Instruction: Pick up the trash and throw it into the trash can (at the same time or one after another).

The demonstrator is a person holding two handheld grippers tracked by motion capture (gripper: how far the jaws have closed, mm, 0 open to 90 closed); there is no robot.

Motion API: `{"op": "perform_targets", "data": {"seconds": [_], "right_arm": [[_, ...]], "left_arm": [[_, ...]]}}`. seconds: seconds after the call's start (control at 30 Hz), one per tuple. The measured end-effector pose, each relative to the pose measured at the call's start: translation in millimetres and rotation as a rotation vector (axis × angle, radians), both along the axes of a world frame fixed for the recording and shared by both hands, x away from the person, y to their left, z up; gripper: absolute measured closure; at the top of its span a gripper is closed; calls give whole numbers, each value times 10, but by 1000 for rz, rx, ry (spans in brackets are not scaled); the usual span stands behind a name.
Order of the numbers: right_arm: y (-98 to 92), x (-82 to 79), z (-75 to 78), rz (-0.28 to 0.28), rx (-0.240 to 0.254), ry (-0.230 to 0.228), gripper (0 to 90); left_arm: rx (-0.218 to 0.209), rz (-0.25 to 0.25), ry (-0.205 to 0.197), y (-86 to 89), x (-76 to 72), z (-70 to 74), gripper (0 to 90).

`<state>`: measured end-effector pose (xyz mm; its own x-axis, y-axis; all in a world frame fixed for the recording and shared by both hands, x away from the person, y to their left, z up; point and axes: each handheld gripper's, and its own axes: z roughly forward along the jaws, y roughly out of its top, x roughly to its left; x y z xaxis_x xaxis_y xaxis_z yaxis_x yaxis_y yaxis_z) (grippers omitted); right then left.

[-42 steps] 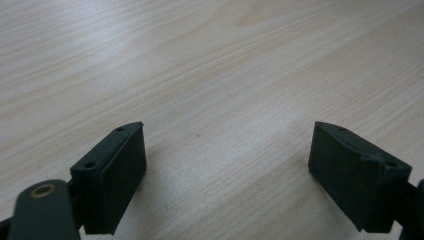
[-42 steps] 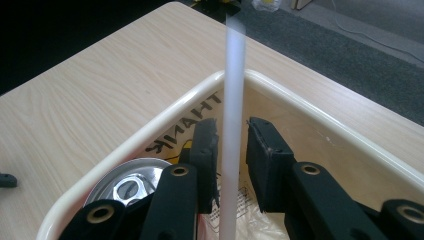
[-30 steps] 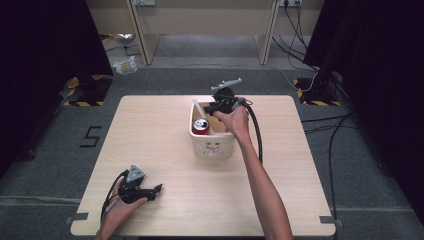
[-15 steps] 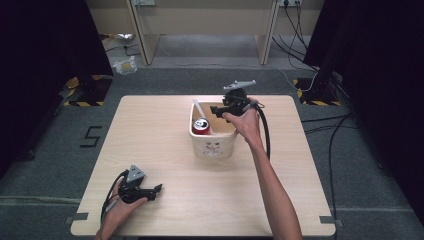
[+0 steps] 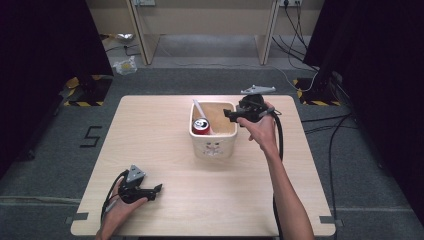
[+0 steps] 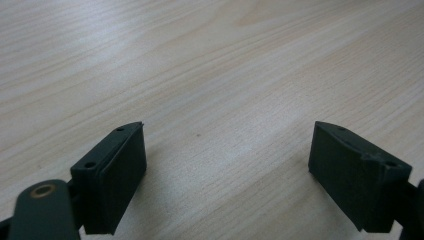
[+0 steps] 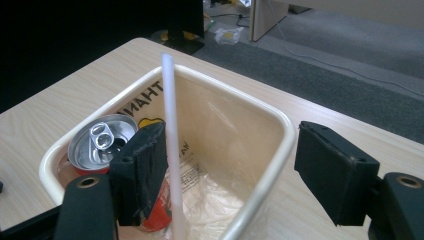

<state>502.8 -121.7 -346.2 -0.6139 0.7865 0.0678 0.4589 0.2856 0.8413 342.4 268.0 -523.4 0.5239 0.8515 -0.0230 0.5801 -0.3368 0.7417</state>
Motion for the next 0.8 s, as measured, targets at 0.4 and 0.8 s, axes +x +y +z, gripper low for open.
{"op": "perform_targets", "data": {"seconds": [0.4,0.8], "right_arm": [[-309,-134,-19,-43,13,-20,287],[-563,-277,-82,-71,20,-35,281]], "left_arm": [[0,0,-2,-1,0,-2,146],[-1,0,-2,-1,1,-2,146]]}}
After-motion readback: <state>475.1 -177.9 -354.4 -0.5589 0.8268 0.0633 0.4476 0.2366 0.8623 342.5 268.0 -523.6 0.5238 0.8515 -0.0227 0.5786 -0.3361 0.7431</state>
